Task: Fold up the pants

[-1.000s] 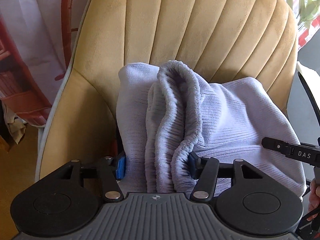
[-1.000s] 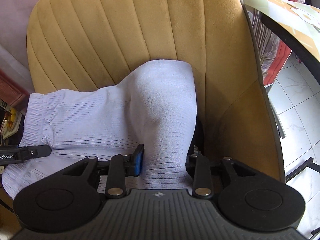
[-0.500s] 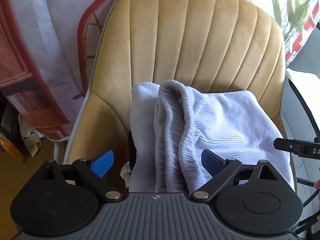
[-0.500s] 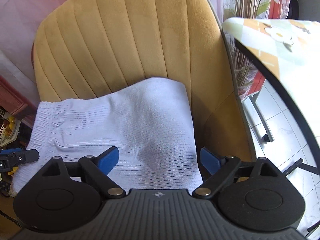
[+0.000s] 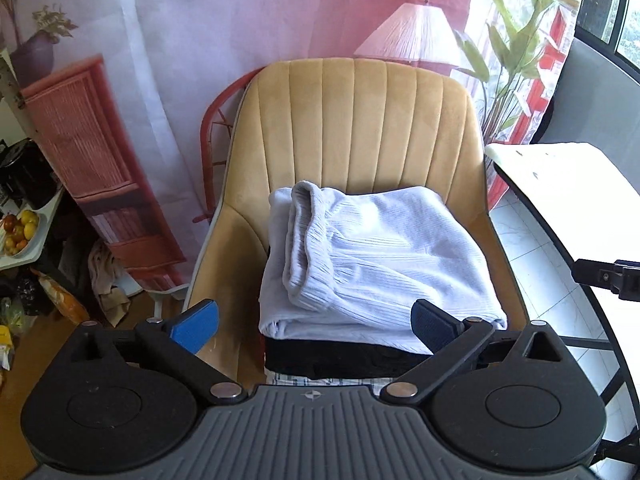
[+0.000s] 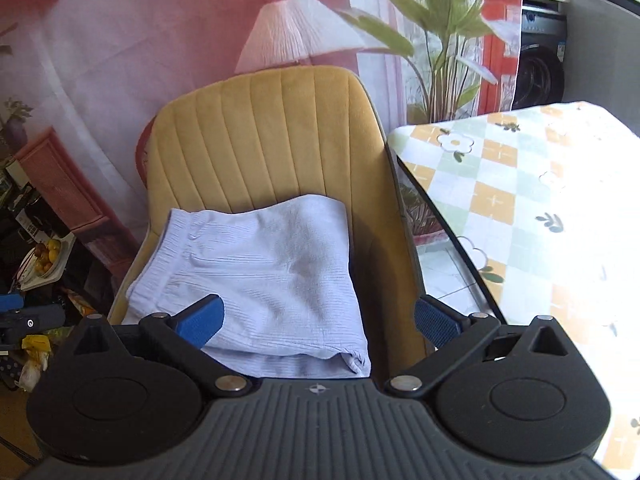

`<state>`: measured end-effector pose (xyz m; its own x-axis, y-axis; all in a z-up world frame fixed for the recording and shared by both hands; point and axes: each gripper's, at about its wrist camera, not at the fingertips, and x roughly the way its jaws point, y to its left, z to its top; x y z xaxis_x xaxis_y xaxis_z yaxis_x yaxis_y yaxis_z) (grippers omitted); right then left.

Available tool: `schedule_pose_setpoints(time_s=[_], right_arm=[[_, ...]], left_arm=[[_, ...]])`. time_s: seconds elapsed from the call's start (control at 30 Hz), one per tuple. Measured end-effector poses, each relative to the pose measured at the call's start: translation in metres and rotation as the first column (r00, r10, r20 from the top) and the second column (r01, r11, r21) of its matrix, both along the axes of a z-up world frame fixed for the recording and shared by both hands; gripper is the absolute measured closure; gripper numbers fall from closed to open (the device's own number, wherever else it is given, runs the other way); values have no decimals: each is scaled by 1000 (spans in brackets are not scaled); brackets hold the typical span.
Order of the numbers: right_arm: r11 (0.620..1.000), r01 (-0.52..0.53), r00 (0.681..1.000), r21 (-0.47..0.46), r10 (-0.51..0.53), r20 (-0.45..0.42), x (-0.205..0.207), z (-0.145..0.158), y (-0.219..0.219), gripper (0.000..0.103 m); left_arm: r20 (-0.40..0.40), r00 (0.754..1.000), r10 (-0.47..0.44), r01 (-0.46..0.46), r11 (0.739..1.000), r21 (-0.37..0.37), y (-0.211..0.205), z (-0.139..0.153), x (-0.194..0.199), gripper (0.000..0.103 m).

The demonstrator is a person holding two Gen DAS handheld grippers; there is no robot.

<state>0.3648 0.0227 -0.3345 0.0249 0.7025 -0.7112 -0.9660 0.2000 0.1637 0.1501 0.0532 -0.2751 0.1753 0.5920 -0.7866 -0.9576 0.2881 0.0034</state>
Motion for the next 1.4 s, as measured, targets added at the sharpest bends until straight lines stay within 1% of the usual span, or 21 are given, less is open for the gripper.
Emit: schedule_pose_setpoints(time_s=[0.1,0.2,0.23,0.4,0.5,0.87,0.97,1.17,1.4], right_arm=[[1000,-4,1000,16,4,10,-8,20,-39,0],[1000,-8,1000,29,8,15,-14,34,-76,0],[999,-10,1000,32,9,17,-16,37,-86,0],[999,1,1000,46,-1,12,-19,51,-131,0],[999,18,1000,49,-18,6,-19,57,-148,0],[995,69,997,71,-71,26,-39,76,-183,0],[993,96,995,70,-98,24,-47,79,-188,0],[986,148,987,72,-151,45,-63,84,-194,0],[975,209,976,69,-212,42,-77,85,-197,0]], left_arm=[[-17,1000,9,-8,1000,30,-39,19,1,0],[2,1000,18,-18,999,39,-80,38,-2,0],[7,1000,22,-22,999,36,-88,43,-4,0],[26,1000,14,-15,999,45,-132,55,-6,0],[30,1000,4,-5,998,60,-148,59,-4,0],[18,999,-39,37,991,130,-179,78,0,0],[32,997,-77,72,989,127,-180,80,-2,0],[37,990,-138,133,983,126,-177,81,-7,0],[35,983,-183,178,978,114,-176,80,-16,0]])
